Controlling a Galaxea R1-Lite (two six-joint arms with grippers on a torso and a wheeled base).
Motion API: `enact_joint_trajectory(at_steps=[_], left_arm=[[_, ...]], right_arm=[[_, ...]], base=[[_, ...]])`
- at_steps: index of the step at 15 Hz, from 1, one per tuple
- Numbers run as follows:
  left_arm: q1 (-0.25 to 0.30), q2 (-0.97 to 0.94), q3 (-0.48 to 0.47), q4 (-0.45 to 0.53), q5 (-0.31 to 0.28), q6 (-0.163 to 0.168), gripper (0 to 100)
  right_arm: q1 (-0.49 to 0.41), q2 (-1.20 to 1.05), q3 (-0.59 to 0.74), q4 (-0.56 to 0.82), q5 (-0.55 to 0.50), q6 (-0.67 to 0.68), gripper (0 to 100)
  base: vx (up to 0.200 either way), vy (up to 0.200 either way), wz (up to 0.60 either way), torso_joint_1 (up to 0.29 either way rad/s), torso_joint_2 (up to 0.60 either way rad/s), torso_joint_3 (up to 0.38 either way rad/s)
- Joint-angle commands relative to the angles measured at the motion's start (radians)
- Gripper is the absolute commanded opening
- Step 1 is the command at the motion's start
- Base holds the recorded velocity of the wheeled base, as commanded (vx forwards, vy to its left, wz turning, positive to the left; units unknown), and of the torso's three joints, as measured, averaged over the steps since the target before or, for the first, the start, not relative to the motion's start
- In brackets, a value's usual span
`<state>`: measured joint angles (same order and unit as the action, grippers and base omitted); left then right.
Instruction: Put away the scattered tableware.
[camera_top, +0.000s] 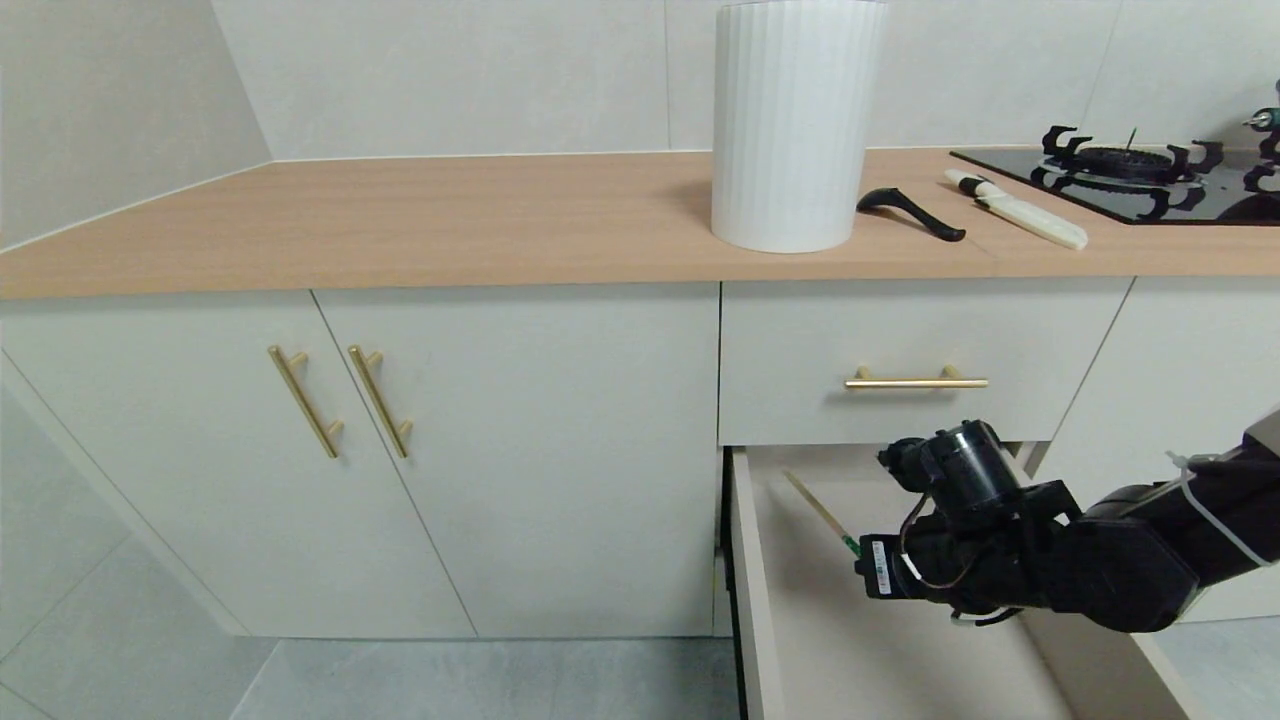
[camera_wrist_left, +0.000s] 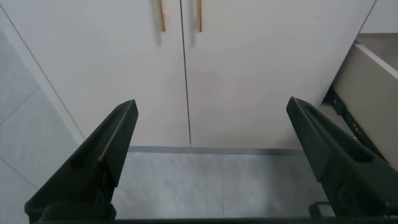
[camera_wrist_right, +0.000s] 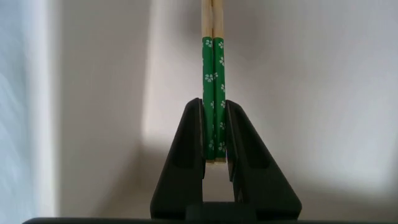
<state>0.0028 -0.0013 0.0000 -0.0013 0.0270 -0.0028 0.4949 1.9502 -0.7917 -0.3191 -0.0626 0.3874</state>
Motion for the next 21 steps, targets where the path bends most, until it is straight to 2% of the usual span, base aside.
enact_joint_trajectory(at_steps=[1,7,15,16,21], left_arm=[[0.000,0.001,0.000,0.000,0.001,0.000,100],[0.000,0.001,0.000,0.000,0.001,0.000,100],[0.000,0.001,0.000,0.000,0.001,0.000,100],[0.000,0.001,0.000,0.000,0.001,0.000,100],[0.000,0.001,0.000,0.000,0.001,0.000,100]], right_arm=[[0.007,0.033,0.042,-0.040,-0.013,-0.001,0],[0.042,0.246,0.016,-0.041,-0.083,-0.001,0],[0.059,0.254,0.014,-0.046,-0.083,0.010,0],[0.059,0.253,0.016,-0.046,-0.083,0.010,100],[0.059,0.208,0.020,-0.038,-0.082,0.013,100]], base=[[0.000,0.000,0.00,0.000,0.00,0.000],[0.000,0.000,0.00,0.000,0.00,0.000],[0.000,0.000,0.00,0.000,0.00,0.000],[0.000,0.000,0.00,0.000,0.00,0.000],[0.000,0.000,0.00,0.000,0.00,0.000]])
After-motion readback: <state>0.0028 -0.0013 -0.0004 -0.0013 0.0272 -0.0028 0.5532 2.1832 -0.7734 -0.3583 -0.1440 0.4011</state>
